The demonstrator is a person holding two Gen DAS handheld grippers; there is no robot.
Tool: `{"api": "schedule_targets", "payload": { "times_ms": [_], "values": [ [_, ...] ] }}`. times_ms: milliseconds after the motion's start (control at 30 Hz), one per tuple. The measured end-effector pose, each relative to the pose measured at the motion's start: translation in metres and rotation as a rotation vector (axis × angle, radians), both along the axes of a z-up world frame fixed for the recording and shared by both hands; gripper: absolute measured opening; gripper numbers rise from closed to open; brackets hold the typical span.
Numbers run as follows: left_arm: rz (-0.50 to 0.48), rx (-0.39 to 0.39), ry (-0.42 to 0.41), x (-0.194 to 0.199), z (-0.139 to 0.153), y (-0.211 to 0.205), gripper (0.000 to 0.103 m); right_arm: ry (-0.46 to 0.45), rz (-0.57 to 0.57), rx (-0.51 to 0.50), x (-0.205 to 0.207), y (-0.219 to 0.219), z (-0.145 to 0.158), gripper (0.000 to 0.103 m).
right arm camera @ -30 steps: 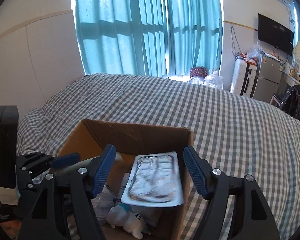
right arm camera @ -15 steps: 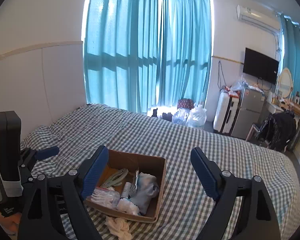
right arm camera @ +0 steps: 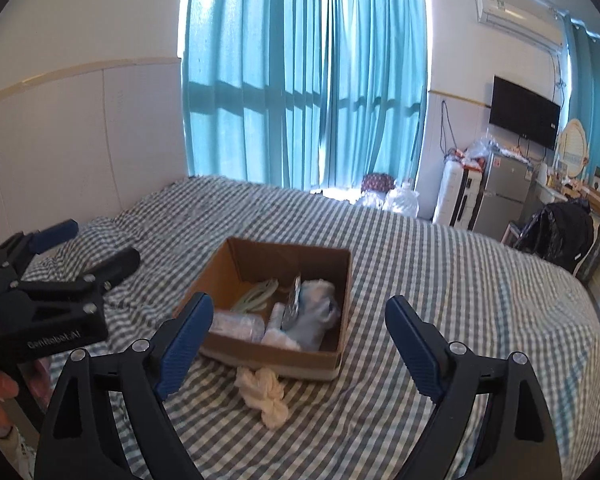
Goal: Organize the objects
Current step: 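Grasp the white lace-edged cloth beside the box with the right tool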
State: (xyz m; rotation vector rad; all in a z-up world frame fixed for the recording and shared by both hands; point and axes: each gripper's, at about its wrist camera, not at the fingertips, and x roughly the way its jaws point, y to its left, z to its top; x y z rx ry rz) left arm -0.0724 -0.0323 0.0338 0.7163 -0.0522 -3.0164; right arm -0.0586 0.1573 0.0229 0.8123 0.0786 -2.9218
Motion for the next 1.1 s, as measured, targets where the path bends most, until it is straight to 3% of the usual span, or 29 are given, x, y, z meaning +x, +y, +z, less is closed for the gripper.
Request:
{"api": "schedule_targets", "payload": {
  "times_ms": [133, 400, 700, 733, 867, 967, 1100],
  "values": [
    [0.021, -0.003, -0.023, 0.001, -0.032, -0.004, 0.103, -0.075, 0.004, -0.011, -0.010, -0.005, -0.042, 0.088],
    [0.066, 0.012, -0.165, -0.016, -0.113, -0.019, 0.103, -0.232, 0.018, -0.030, -0.039, -0.013, -0.131, 0.088],
    [0.085, 0.005, -0.292, -0.043, -0.170, -0.026, 0.103, -0.335, 0.036, -0.056, -0.067, -0.019, -0.181, 0.088],
    [0.081, 0.001, -0.299, -0.043, -0.173, -0.025, 0.103, -0.345, 0.040, -0.054, -0.068, -0.020, -0.184, 0.082],
    [0.067, -0.010, -0.332, -0.043, -0.182, -0.021, 0.103, -0.416, 0.081, -0.051, -0.074, -0.026, -0.201, 0.039],
    [0.060, -0.026, -0.341, -0.041, -0.181, -0.016, 0.103, -0.425, 0.089, -0.022, -0.068, -0.030, -0.205, 0.021],
    [0.042, -0.021, -0.342, -0.032, -0.175, -0.009, 0.103, -0.409, 0.090, -0.017, -0.055, -0.029, -0.196, 0.015]
  ]
}}
